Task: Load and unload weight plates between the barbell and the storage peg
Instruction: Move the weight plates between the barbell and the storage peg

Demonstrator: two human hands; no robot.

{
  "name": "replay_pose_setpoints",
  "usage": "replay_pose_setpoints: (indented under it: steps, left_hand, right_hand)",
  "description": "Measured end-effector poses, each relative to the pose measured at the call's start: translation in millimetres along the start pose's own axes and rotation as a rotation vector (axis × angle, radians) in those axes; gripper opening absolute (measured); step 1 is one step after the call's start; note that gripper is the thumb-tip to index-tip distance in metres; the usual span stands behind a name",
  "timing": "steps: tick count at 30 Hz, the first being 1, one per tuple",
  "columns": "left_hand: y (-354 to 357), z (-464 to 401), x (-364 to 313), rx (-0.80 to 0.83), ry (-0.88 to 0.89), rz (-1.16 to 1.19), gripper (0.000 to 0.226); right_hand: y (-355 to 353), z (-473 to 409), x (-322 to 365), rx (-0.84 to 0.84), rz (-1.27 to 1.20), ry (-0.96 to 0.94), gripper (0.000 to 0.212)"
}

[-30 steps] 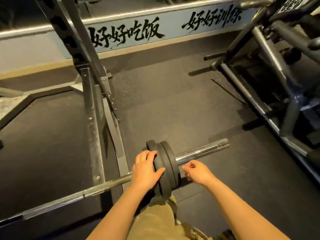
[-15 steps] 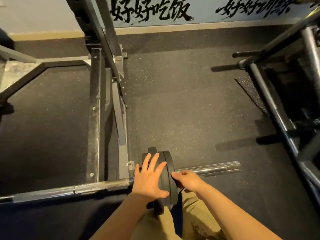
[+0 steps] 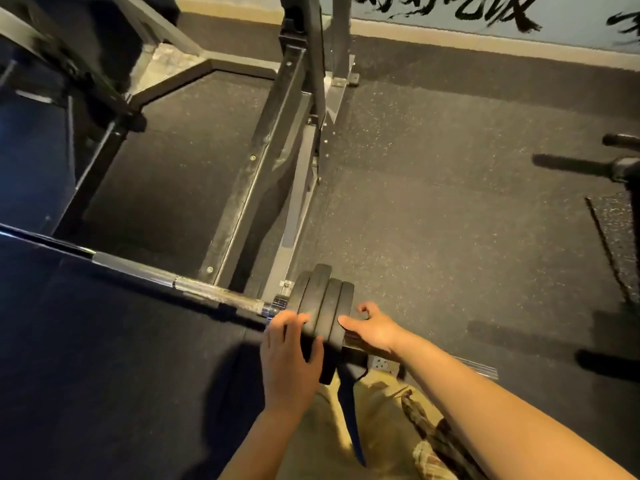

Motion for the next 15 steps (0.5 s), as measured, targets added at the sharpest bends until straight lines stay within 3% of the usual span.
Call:
replay_pose_setpoints:
  steps: [2,3,6,8,10,11,15]
  left_hand:
    - [-6,19,20,0.023,-0.296,0.245,0.009]
    - [3,27,26,0.114,-0.415,0.311,0.012]
    - [50,56,40,0.502,-0.625,0.201,0.044]
    - [78,75,55,0.707,-0.829,0.132,0.077]
    - [96,88,66,0.764,-1.14,0.375,0.115]
    - [105,92,68,0.765,-1.253,0.549,0.123]
    - [120,85,49,0.706,-1.37,1.021,0.12]
  right_hand:
    - [-19,-12,14,-0.055,0.109,-0.077,0.071]
    - [-27,-18,23,-0.074,0.167,-0.119,0.071]
    - [-30,-38,44,0.041,0.371,-0.196,0.074]
    - [-21,-47,52,0.197,0.446,-0.218,0.077]
    - [-14,-52,55,0.305,0.42,-0.212,0.067]
    - [-12,-53,56,0.344,0.4,-0.224,0.06]
    - [-12,-41,61,0.423,0.349,-0.223,0.054]
Point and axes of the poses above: each hand's wrist, its own z-axis away from the middle knuckle, its own y-axis out of the palm, x = y × z, the point moved 8 cm from there along -z, towards the middle knuckle, and after that the axes turned 15 degrees about -y, right-handed, at the moved point
